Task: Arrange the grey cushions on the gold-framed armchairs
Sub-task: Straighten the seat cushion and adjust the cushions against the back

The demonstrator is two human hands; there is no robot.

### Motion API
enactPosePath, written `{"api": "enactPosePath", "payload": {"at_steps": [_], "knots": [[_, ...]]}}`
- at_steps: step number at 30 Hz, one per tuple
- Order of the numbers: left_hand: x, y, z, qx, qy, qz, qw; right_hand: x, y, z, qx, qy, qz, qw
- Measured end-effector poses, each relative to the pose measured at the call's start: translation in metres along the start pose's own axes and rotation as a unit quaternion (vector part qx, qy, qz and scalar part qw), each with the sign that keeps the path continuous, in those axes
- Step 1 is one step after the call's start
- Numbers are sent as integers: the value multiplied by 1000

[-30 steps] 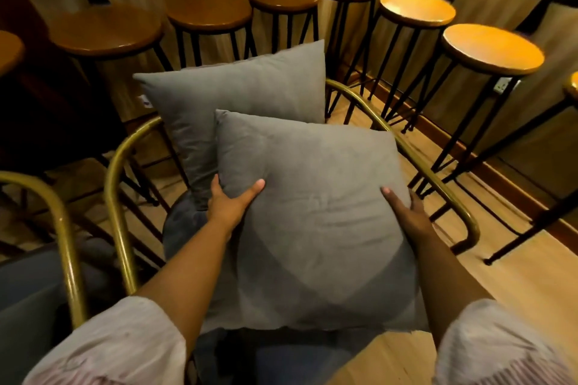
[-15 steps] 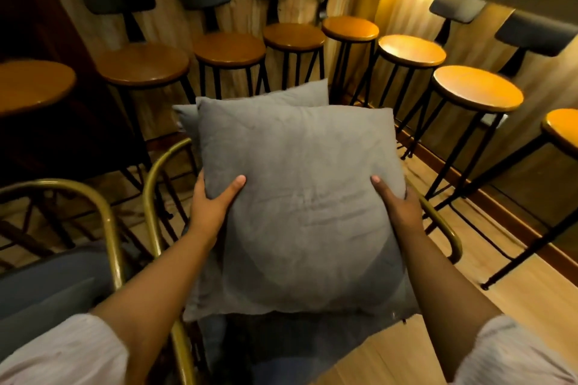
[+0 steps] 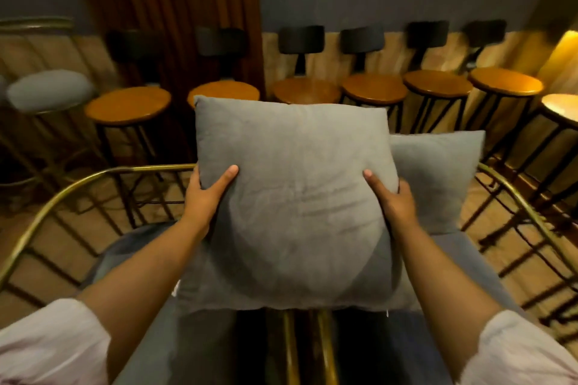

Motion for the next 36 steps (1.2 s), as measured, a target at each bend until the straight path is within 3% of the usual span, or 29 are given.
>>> {"api": "enactPosePath", "payload": {"at_steps": [6, 13, 20, 29, 36], "knots": [[-165, 2, 32, 20, -66, 49, 996, 166, 10, -41, -20, 99, 19, 995], [-297, 13, 106, 28, -11, 189, 981, 315, 7, -57, -46, 157, 12, 986], [-314, 31, 190, 102, 19, 241, 965, 377, 3, -22, -89, 169, -61, 980], [-315, 119, 258, 92, 36, 223, 970, 420, -77, 1, -72, 142, -103, 982], [-328, 222, 265, -32, -3, 217, 976, 452, -160, 11, -59, 167, -147, 973]]}}
Point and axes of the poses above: each hand's wrist, its own z-axis towards the middle knuckle, its own x-axis out of the palm, y = z × x, the point moved 3 cm from there along z, towards the middle knuckle, and after that the axes turned 1 degree about -x, right-handed, at the moved point
